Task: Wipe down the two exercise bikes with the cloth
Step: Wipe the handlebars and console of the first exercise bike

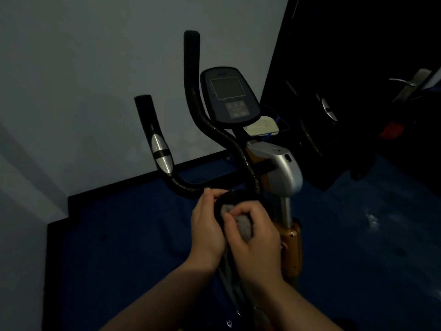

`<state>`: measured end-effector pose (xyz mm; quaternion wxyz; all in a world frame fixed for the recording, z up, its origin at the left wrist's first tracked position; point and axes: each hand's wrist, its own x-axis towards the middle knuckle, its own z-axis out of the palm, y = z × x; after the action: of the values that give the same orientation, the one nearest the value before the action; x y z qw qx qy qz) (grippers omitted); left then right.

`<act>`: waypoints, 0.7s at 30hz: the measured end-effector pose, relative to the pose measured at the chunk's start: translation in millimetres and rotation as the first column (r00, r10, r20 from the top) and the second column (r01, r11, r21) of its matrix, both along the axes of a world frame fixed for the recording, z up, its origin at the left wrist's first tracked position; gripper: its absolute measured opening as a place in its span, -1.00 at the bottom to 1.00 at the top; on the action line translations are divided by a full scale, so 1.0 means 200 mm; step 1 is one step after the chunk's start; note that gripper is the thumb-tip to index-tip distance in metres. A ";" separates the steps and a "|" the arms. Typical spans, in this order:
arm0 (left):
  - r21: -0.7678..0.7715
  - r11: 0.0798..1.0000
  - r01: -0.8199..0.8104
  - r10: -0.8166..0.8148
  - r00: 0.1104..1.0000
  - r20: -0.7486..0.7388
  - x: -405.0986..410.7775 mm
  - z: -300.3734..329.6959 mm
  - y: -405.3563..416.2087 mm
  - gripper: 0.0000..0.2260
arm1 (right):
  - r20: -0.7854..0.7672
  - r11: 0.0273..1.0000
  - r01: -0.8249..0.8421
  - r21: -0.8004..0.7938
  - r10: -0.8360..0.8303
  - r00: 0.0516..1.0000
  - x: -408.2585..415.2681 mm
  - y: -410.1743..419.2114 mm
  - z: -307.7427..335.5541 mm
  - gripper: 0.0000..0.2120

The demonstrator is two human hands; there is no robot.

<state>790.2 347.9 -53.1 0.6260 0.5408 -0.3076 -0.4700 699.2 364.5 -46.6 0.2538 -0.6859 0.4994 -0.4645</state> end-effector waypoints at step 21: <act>-0.007 0.998 0.063 -0.063 0.998 -0.023 0.02 0.00 0.00 -0.54 | -0.257 0.992 0.021 -0.128 -0.053 0.965 0.05 -0.06 0.09 -0.86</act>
<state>793.9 348.7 -53.0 0.6162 0.5233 -0.3188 -0.4948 709.2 352.5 -28.1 0.1343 -0.7458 0.5110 -0.4057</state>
